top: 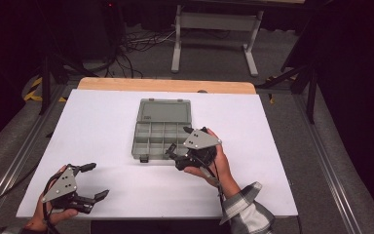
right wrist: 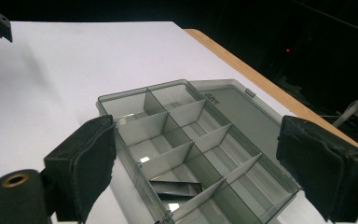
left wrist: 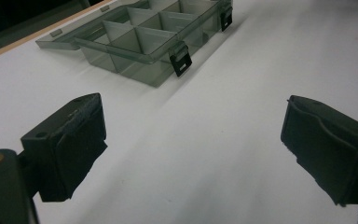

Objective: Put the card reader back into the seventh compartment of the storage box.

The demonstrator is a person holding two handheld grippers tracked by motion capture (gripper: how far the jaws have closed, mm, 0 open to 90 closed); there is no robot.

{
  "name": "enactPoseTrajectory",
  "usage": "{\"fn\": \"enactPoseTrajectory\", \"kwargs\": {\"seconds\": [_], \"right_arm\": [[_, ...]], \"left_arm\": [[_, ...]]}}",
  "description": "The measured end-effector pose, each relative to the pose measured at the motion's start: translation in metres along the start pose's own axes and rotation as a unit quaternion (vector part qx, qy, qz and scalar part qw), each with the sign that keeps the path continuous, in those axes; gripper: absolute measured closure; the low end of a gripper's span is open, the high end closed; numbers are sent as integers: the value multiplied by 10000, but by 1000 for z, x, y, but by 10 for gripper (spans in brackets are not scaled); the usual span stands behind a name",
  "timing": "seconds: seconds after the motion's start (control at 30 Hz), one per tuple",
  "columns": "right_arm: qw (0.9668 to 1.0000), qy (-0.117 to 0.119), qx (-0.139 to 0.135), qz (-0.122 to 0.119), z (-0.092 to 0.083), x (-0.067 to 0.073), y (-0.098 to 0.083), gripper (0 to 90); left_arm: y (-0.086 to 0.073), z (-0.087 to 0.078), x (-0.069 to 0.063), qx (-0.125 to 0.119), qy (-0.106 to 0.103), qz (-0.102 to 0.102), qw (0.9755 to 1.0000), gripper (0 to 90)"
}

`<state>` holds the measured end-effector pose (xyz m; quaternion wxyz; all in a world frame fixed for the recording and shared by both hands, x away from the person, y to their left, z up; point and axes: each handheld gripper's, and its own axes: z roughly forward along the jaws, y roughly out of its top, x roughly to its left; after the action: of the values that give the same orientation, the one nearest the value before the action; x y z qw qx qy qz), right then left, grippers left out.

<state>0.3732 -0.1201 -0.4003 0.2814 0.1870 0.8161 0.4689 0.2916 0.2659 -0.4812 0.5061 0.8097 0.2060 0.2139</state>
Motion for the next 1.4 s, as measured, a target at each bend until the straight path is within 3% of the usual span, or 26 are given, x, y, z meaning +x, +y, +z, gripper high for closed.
{"fn": "enactPoseTrajectory", "kwargs": {"seconds": [0.17, 0.5, 1.4], "right_arm": [[9993, 247, -180, 199, -6, 0, 2, 132], [9997, -39, -227, 23, -24, 2, 4, 131], [9994, -243, -223, -56, -57, 3, -7, 122]], "left_arm": [[0, 0, 0, -2, 3, -8, 10000, 75], [1, -1, 0, -21, 15, -1, 10000, 74], [0, -4, 1, -78, 50, -19, 10000, 72]]}}
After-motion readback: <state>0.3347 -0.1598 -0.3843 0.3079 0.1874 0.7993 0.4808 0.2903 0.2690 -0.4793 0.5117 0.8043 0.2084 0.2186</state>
